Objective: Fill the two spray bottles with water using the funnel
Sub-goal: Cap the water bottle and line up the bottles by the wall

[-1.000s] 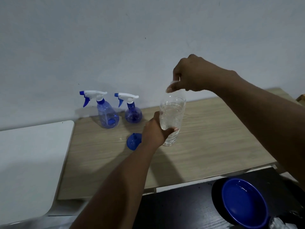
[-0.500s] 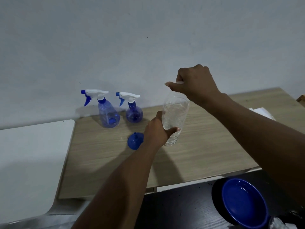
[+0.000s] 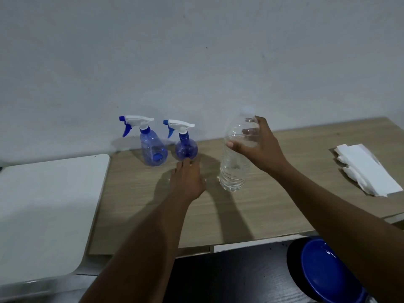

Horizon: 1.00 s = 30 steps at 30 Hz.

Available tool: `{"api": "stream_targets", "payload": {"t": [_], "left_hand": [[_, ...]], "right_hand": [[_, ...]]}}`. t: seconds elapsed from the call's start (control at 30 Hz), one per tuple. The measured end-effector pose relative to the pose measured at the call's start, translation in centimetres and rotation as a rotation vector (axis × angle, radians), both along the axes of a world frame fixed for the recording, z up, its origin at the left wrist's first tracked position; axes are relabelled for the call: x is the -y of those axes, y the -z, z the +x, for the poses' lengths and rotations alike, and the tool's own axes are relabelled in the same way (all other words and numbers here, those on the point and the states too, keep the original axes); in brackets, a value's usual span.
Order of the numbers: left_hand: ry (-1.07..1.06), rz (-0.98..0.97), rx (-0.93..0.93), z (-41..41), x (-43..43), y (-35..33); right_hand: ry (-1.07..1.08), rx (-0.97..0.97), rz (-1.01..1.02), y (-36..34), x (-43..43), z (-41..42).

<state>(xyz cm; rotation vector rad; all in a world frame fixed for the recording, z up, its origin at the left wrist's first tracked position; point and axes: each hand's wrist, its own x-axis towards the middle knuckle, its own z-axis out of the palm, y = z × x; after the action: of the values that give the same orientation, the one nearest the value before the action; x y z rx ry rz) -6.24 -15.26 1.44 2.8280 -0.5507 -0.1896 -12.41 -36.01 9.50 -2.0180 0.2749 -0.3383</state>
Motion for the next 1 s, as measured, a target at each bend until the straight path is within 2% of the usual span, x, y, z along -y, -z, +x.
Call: {"api": "stream_targets", "payload": {"t": [0.3, 0.57, 0.73, 1.0], "left_hand": [[-0.085, 0.041, -0.102, -0.4, -1.0, 0.6], [-0.144, -0.068, -0.122, 1.6, 1.4, 0.7], [-0.078, -0.132, -0.064, 4.9, 4.0, -0.5], [-0.031, -0.187, 0.056, 9.4, 9.8, -1.2]], "right_hand": [[0.000, -0.004, 0.008, 0.6, 0.7, 0.0], [0.063, 0.000, -0.106, -0.7, 1.8, 0.7], [0.154, 0.028, -0.144, -3.2, 4.4, 3.0], [0.154, 0.056, -0.217, -5.3, 8.7, 8.9]]}}
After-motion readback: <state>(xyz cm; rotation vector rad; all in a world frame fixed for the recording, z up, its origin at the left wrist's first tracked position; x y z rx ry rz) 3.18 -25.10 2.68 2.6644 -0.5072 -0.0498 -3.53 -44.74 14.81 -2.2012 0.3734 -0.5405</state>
